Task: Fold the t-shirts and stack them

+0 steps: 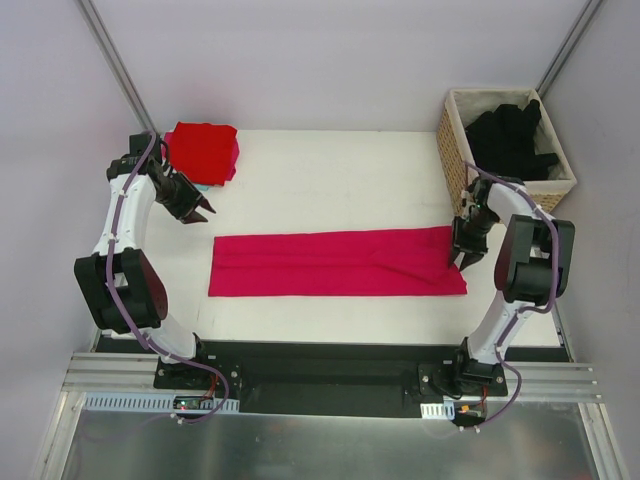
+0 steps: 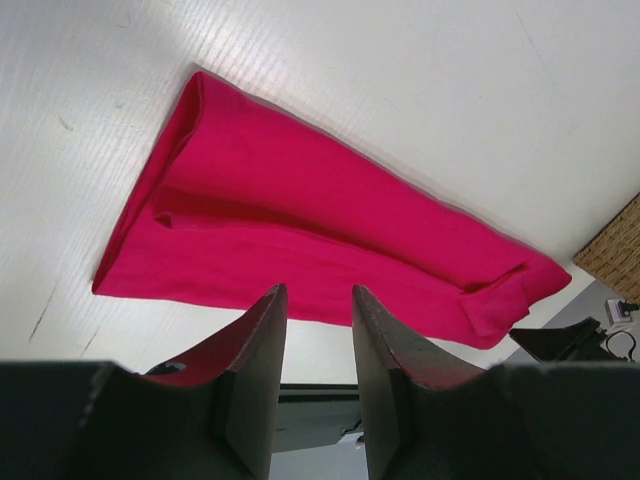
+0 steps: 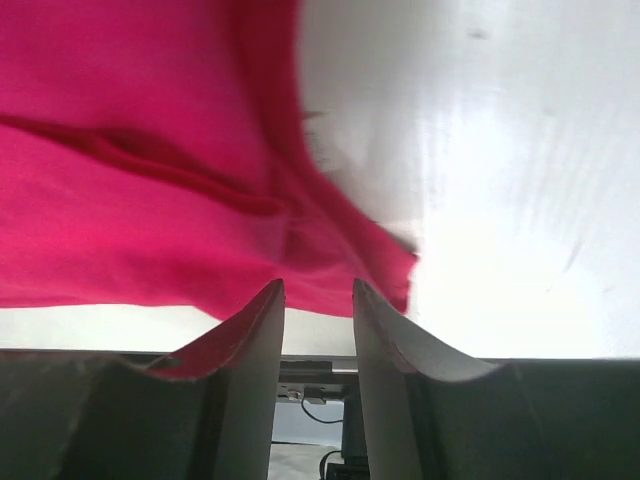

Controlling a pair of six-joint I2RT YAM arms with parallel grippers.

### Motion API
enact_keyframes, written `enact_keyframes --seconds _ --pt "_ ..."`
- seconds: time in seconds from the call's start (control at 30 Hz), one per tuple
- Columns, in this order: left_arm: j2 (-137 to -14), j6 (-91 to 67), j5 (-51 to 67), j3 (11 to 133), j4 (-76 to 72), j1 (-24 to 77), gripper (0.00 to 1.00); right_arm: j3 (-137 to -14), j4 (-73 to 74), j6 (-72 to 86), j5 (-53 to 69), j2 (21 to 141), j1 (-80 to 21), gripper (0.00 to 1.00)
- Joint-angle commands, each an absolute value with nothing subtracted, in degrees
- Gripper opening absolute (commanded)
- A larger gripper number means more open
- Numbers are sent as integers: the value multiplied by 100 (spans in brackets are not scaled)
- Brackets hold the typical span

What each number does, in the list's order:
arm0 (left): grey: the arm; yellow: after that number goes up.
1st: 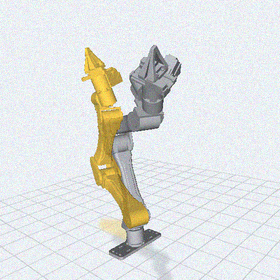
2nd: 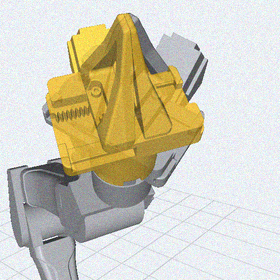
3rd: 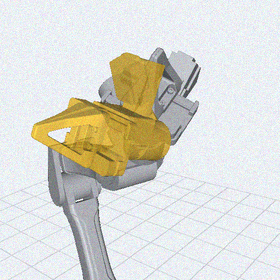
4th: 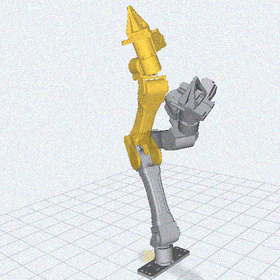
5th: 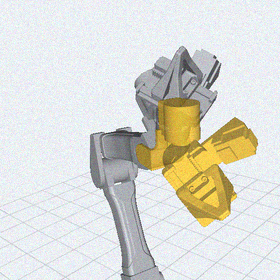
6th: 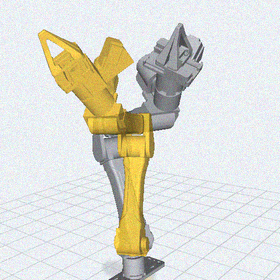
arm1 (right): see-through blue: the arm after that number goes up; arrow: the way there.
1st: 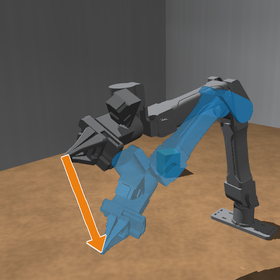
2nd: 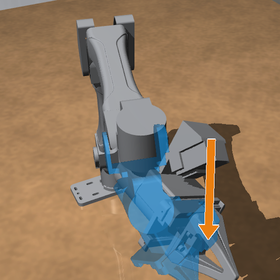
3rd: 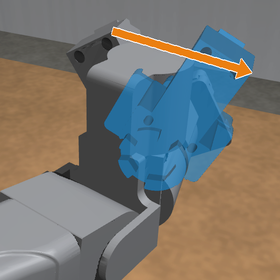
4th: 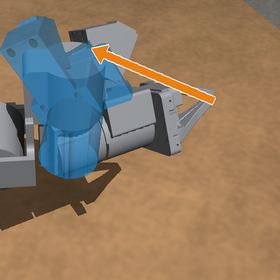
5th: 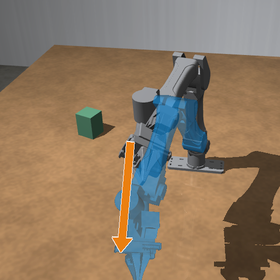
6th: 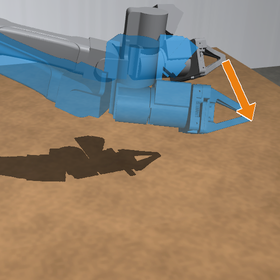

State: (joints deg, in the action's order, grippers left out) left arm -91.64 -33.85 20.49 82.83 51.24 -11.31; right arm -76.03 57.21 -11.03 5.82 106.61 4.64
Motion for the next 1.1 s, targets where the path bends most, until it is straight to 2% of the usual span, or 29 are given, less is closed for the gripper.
enact_keyframes --seconds 0.0,0.9,1.07 --pt "-8956 -3305 2030 8385 5150 -1134 32 -7734 5616 -1011 659 10626 808 37" --pt "-9123 -3498 2057 8807 5256 -1134 32 -8684 5309 -1160 1037 11312 879 33" --pt "-9123 -3559 2109 8824 5265 -1134 31 -8543 5527 -1178 608 11118 861 33"
